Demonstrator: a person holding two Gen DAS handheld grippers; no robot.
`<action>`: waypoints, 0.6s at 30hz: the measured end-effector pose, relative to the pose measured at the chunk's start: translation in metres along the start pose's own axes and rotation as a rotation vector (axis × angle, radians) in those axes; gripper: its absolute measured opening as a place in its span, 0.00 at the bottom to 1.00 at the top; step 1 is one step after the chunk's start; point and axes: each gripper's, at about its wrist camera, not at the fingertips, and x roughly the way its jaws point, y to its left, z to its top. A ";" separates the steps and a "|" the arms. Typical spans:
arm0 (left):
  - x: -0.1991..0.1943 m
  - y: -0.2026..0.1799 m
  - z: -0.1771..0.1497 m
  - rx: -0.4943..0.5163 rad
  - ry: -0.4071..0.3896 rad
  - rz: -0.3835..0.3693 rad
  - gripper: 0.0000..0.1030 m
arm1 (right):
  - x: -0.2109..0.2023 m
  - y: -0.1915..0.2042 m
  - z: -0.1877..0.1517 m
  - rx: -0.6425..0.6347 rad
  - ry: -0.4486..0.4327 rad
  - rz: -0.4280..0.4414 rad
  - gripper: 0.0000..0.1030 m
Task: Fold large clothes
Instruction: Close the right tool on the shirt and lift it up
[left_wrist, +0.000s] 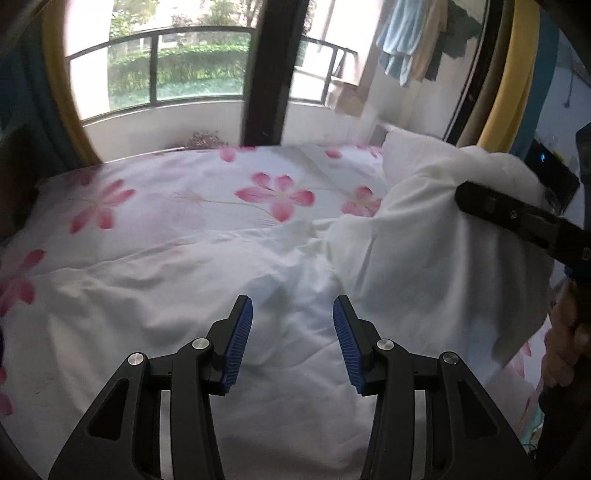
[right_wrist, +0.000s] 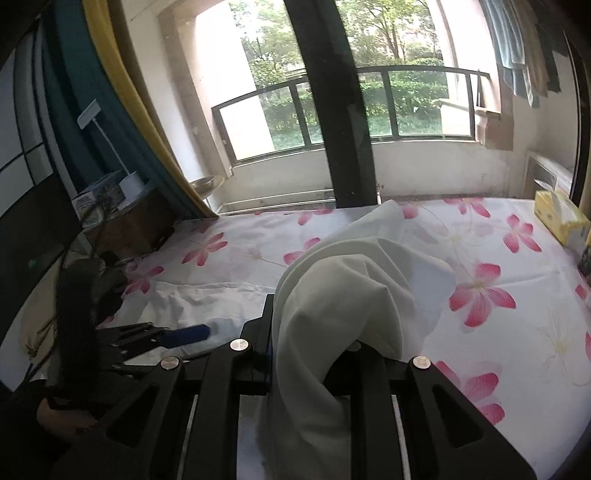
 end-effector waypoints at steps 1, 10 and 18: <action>-0.007 0.010 -0.002 -0.014 -0.012 0.008 0.47 | 0.002 0.006 0.001 -0.010 0.001 0.002 0.17; -0.047 0.074 -0.022 -0.072 -0.079 0.170 0.47 | 0.030 0.059 0.006 -0.092 0.037 0.035 0.17; -0.070 0.119 -0.038 -0.146 -0.095 0.239 0.47 | 0.064 0.100 -0.005 -0.133 0.123 0.113 0.17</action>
